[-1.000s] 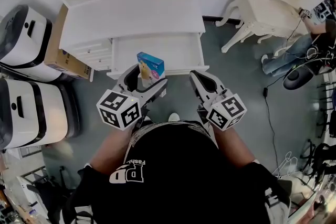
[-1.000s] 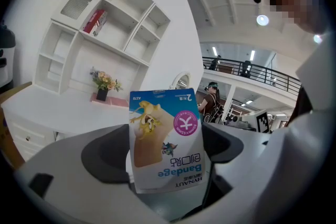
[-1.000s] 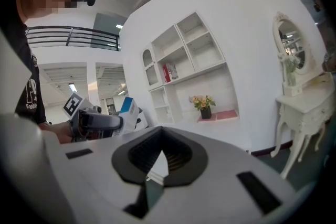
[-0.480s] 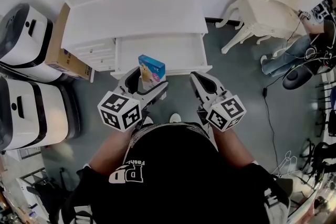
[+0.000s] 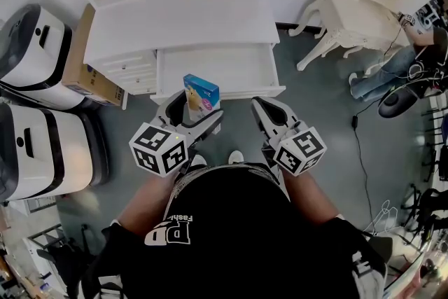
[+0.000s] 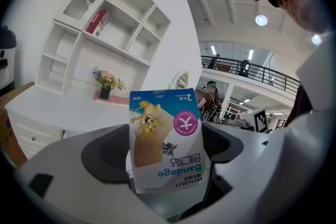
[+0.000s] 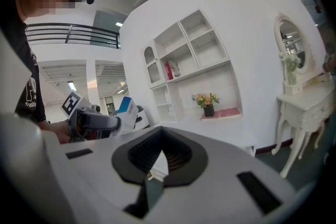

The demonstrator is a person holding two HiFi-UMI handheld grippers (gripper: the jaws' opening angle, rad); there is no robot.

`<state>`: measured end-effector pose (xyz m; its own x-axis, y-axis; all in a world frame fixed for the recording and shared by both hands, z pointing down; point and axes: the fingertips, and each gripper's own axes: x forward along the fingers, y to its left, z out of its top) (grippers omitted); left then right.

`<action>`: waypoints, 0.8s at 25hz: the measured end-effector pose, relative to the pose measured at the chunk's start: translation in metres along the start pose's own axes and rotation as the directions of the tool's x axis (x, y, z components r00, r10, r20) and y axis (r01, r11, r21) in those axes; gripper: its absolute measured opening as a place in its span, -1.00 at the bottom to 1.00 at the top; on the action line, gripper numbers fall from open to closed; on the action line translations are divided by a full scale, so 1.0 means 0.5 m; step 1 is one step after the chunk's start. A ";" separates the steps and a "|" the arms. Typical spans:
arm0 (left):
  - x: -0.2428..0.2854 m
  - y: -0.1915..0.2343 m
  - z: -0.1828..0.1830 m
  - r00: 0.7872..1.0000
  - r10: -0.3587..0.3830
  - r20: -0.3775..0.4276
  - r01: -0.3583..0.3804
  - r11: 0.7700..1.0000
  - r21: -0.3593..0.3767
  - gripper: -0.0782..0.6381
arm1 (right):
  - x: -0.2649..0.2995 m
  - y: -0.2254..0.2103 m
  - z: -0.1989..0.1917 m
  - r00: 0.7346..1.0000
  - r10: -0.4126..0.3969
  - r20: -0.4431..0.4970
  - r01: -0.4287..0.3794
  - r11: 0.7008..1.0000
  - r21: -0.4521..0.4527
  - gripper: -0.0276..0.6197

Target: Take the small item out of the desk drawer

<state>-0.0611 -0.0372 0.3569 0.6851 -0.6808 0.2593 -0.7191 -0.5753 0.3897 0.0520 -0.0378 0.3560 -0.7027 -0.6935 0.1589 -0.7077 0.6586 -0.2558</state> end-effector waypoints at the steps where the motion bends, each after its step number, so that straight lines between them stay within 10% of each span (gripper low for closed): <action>1: 0.000 0.000 0.001 1.000 0.000 0.001 0.000 1.000 0.000 0.40 | 0.001 0.000 0.001 1.000 0.000 0.000 0.000 1.000 0.000 -0.89; 20: 0.004 0.008 -0.001 1.000 0.005 0.000 -0.005 1.000 -0.006 0.40 | 0.009 -0.001 -0.009 1.000 0.008 -0.011 -0.008 1.000 0.011 -0.90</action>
<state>-0.0625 -0.0408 0.3594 0.6816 -0.6836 0.2611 -0.7217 -0.5693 0.3937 0.0487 -0.0398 0.3611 -0.7089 -0.6851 0.1677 -0.7016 0.6606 -0.2672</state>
